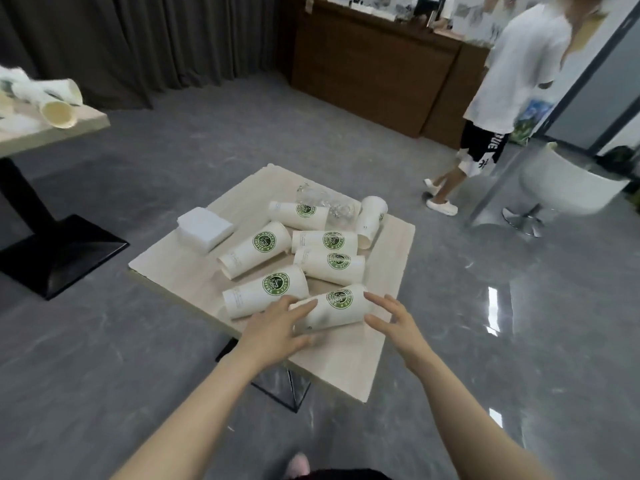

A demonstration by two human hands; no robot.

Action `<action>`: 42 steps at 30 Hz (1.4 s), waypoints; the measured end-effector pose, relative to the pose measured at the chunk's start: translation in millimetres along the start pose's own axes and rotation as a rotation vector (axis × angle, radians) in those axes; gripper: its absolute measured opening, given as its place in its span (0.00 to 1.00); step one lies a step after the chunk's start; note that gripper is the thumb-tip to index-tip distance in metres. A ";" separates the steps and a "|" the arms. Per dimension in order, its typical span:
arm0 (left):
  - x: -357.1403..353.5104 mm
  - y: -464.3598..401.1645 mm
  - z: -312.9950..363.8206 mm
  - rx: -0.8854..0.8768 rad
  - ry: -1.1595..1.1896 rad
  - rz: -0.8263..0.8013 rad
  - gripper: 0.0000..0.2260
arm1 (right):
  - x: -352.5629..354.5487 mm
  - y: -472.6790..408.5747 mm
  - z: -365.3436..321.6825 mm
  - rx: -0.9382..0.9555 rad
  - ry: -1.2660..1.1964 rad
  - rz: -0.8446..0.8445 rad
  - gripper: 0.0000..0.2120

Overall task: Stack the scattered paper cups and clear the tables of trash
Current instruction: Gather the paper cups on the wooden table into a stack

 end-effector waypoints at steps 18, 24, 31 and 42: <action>-46.5 -77.8 5.1 -0.265 -0.211 -0.136 0.28 | 3.5 -52.7 30.0 -0.130 -0.255 0.014 0.16; -37.7 -73.9 18.1 -0.331 -0.130 -0.120 0.30 | 6.1 -34.5 15.6 -0.119 -0.400 0.002 0.16; -14.6 -55.7 6.1 -0.248 0.024 -0.163 0.43 | -32.2 -28.9 -24.3 -0.082 -0.391 -0.174 0.15; 71.4 -6.8 -87.3 -0.028 0.063 0.041 0.44 | -91.3 -93.0 -60.9 0.000 -0.291 -0.082 0.13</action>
Point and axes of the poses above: each hand's wrist, its own y-axis away from the middle knuckle, its own x-axis out of the back of the hand, z = x × y, the point moved 5 cm from there along -y, towards the middle knuckle, and after that the axes turned 6 degrees about y, right-handed, at the moved point
